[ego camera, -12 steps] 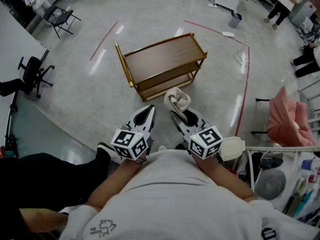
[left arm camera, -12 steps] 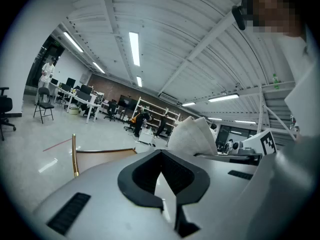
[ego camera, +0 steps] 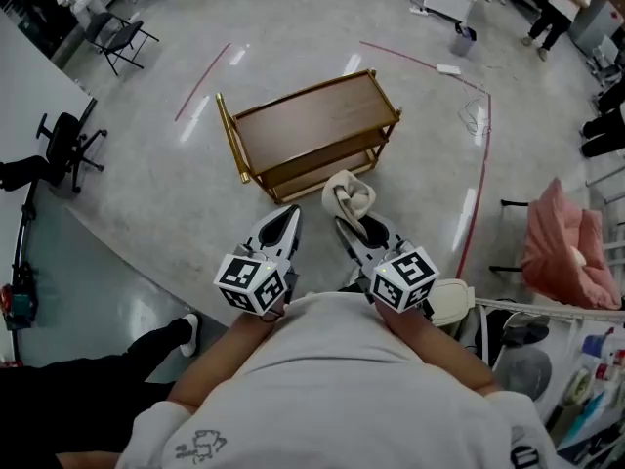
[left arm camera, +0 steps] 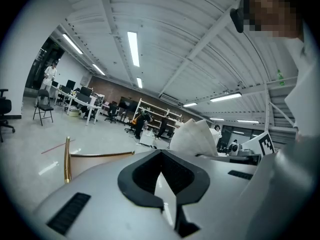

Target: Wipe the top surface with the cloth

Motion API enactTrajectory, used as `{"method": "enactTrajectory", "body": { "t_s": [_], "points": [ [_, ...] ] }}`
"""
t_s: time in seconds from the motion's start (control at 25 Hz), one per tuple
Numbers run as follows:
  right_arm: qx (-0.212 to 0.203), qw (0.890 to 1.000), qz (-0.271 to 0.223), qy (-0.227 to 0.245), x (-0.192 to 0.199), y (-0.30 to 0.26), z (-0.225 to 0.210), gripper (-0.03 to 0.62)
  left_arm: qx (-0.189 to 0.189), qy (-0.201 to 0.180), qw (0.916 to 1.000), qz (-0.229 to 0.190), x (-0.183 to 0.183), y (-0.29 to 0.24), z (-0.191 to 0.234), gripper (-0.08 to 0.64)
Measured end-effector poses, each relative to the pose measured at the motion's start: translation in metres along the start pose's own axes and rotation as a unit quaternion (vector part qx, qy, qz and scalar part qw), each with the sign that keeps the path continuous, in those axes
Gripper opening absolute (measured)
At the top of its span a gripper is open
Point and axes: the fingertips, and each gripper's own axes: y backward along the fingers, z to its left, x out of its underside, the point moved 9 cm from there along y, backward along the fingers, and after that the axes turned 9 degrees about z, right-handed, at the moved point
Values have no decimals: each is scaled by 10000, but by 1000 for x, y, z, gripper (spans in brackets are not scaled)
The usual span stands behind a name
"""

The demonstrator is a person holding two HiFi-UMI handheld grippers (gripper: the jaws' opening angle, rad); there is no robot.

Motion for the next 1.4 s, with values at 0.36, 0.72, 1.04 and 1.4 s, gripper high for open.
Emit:
{"method": "enactTrajectory", "body": {
  "t_s": [0.36,0.72,1.04,1.4],
  "points": [
    [-244,9997,91,-30,-27,13,-94,112,-320,147,9993,-84,-12,-81,-21,8],
    [-395,9986,347,-49,-37,16,-144,112,-421,273,9987,-11,-19,-130,-36,8],
    [-222,9989,362,-186,-45,0,-175,112,-262,287,9991,154,-25,-168,-20,8],
    [223,9981,543,-180,-78,-62,-211,112,56,466,9987,174,-61,-221,51,7]
  ]
}}
